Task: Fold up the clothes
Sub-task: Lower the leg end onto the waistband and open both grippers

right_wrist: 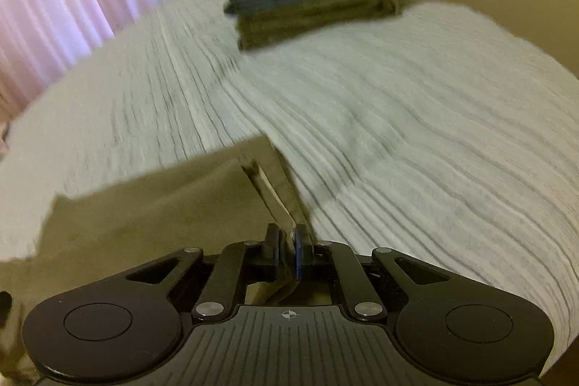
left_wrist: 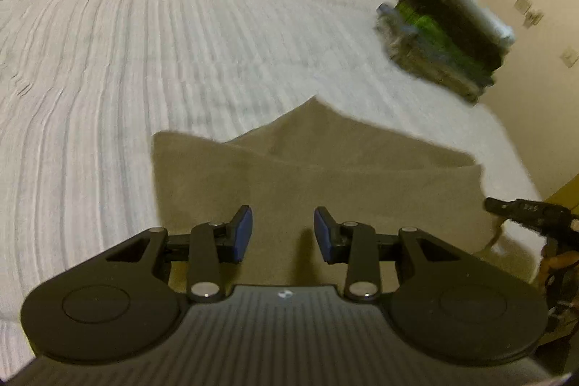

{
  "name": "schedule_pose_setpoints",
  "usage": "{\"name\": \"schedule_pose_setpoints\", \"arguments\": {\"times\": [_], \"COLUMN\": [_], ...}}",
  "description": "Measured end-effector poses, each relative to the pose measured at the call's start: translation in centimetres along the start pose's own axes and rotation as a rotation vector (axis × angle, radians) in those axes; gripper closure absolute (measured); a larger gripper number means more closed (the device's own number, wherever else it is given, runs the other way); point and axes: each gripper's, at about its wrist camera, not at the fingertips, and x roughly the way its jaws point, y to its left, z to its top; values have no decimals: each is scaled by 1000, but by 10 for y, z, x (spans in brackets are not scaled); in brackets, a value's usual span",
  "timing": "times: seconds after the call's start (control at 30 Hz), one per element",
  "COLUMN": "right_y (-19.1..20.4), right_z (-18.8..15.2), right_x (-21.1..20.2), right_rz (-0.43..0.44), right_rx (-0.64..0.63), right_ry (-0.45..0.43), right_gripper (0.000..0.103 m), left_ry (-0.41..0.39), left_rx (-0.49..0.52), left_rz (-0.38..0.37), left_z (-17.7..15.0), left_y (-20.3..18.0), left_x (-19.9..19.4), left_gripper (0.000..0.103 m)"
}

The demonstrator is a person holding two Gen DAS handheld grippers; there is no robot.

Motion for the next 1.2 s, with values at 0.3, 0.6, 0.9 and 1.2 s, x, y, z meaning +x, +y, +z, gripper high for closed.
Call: {"name": "schedule_pose_setpoints", "arguments": {"times": [0.3,0.6,0.9,1.2], "right_y": [41,7,10,-74], "right_z": [15,26,-31,-49], "right_x": [-6,12,-31,-33], "right_rz": [100,-21,97,307], "right_rx": [-192,-74,-43,597], "right_ry": [-58,-73,105,82], "right_gripper": [54,61,61,61], "left_ry": [-23,-39,7,14], "left_rx": [95,191,79,-90], "left_rz": [30,107,83,122], "left_z": [4,31,-24,-45], "left_y": [-3,22,10,22], "left_x": [-2,44,-16,-49], "left_gripper": [75,92,88,87]}}
